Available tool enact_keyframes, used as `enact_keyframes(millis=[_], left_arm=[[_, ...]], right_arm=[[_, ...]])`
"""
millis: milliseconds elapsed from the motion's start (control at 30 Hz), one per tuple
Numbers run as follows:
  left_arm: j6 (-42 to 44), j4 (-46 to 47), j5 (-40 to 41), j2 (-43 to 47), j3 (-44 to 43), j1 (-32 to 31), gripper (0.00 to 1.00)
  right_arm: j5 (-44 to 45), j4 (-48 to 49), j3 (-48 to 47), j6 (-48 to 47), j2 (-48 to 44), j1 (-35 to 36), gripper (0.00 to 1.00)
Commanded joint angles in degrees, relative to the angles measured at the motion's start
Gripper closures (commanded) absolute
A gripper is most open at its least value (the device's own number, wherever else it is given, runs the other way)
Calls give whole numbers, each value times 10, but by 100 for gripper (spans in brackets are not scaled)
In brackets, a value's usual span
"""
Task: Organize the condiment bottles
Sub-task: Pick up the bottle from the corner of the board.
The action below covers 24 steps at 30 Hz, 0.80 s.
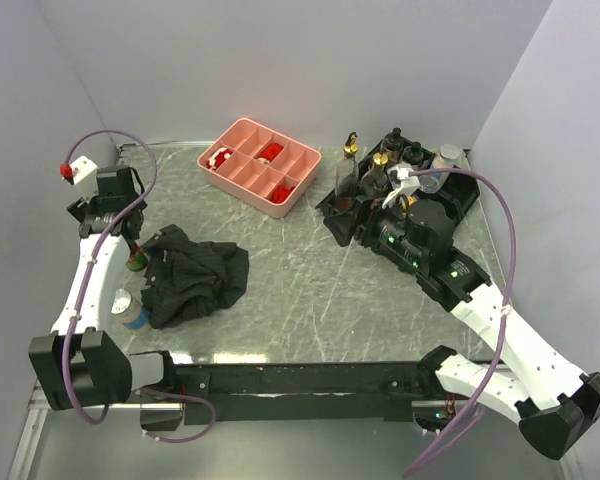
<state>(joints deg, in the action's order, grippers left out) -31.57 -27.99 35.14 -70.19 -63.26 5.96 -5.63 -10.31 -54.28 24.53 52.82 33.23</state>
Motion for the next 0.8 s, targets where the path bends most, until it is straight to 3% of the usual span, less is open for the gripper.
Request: enact_keyframes(millis=[0,367,467,500,567,767], left_arm=[[-19,37,-22,0,21,10,24],[-4,60,-44,-42,40,40,42],[-1,57,-64,-46,37,40,66],[1,54,-64,-45,34,40,82],[5,49,-61,-41,26,40,97],[33,65,-129,-3,-3,35,99]], right_arm=[[12,-7,-8,-6,4,3,0],[40,-25,-18,-17,4,4,0],[40,-26,-19,-18,1,3,0],[40,-27,-20,-18,-1,4,0],[40,-29,-21,-19,-1,3,0],[31,-29,-21,-29,-6,3,0]])
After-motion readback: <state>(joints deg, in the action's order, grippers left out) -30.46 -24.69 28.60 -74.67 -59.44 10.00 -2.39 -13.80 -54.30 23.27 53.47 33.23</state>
